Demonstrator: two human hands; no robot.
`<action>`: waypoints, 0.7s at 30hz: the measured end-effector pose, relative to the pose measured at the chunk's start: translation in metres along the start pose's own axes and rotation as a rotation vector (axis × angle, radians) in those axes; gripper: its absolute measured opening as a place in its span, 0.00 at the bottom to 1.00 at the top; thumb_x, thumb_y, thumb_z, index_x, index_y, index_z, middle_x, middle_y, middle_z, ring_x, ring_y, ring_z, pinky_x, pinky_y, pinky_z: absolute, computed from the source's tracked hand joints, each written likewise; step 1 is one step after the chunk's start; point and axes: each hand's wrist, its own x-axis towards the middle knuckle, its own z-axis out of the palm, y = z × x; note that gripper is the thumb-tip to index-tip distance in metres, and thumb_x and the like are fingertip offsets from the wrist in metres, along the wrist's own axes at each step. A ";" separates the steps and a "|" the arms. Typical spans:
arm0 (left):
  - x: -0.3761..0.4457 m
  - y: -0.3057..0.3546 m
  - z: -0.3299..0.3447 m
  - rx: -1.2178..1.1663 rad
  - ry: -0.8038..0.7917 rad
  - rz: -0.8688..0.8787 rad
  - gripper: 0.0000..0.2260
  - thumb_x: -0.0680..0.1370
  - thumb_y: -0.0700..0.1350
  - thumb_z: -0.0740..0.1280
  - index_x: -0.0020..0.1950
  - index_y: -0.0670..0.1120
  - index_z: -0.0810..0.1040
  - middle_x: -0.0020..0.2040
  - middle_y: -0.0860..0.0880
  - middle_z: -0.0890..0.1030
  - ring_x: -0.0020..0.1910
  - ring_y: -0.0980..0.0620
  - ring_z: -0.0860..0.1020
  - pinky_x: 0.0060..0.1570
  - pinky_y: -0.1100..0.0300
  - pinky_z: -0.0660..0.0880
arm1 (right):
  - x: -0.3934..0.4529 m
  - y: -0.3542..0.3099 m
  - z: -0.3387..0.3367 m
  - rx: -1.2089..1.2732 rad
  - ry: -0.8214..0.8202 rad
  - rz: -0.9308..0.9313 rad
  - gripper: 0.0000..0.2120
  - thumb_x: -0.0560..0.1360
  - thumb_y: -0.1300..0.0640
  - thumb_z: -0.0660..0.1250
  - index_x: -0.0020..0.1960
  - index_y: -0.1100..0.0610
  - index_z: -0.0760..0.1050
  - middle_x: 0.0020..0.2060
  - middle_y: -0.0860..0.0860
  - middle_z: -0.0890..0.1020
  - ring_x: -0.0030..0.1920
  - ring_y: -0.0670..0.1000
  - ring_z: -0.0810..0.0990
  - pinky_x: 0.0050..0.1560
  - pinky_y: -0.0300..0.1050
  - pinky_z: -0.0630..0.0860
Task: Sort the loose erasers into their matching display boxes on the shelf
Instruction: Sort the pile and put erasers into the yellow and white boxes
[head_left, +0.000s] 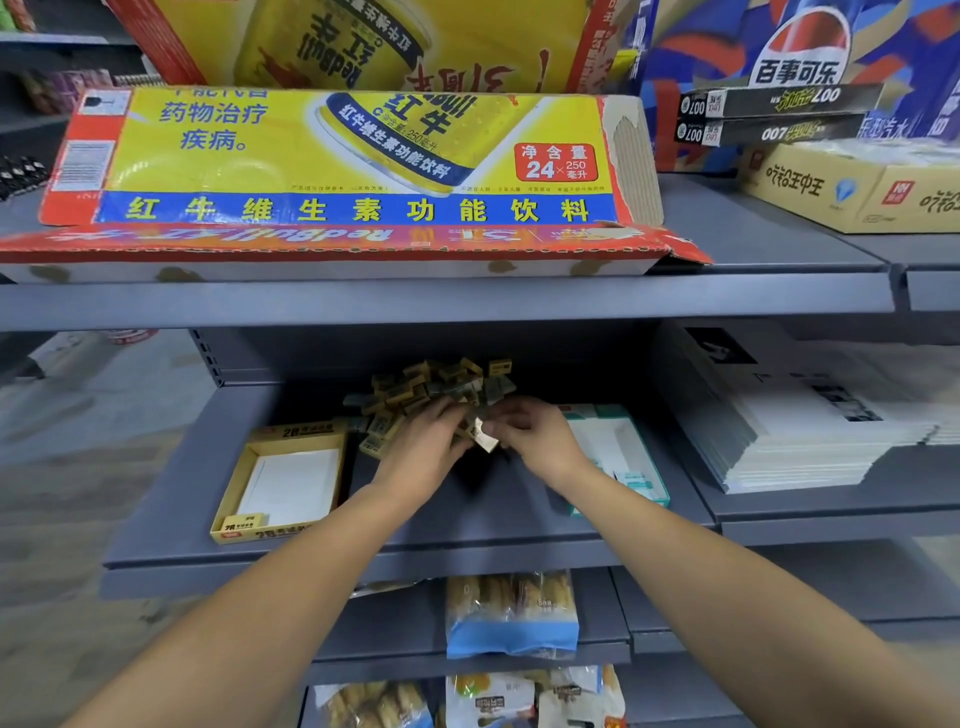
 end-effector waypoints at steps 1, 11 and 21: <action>0.000 0.001 -0.001 0.000 0.005 0.016 0.16 0.77 0.45 0.68 0.64 0.46 0.75 0.61 0.49 0.75 0.57 0.46 0.76 0.51 0.52 0.75 | 0.000 -0.001 0.001 -0.007 0.004 0.005 0.05 0.72 0.60 0.74 0.46 0.54 0.79 0.43 0.53 0.84 0.44 0.50 0.82 0.42 0.39 0.78; -0.006 -0.008 -0.010 0.002 0.027 0.029 0.15 0.76 0.45 0.70 0.63 0.48 0.77 0.59 0.51 0.76 0.55 0.48 0.77 0.50 0.54 0.75 | 0.002 -0.007 0.007 -0.155 -0.045 -0.066 0.05 0.73 0.56 0.72 0.48 0.53 0.84 0.44 0.48 0.85 0.46 0.45 0.82 0.51 0.40 0.77; -0.021 -0.021 -0.023 -0.034 0.119 -0.064 0.14 0.74 0.47 0.72 0.58 0.44 0.80 0.58 0.48 0.79 0.57 0.48 0.77 0.53 0.57 0.74 | 0.000 -0.009 0.027 -0.683 -0.099 -0.679 0.09 0.71 0.62 0.73 0.51 0.61 0.82 0.48 0.54 0.83 0.50 0.53 0.81 0.51 0.46 0.78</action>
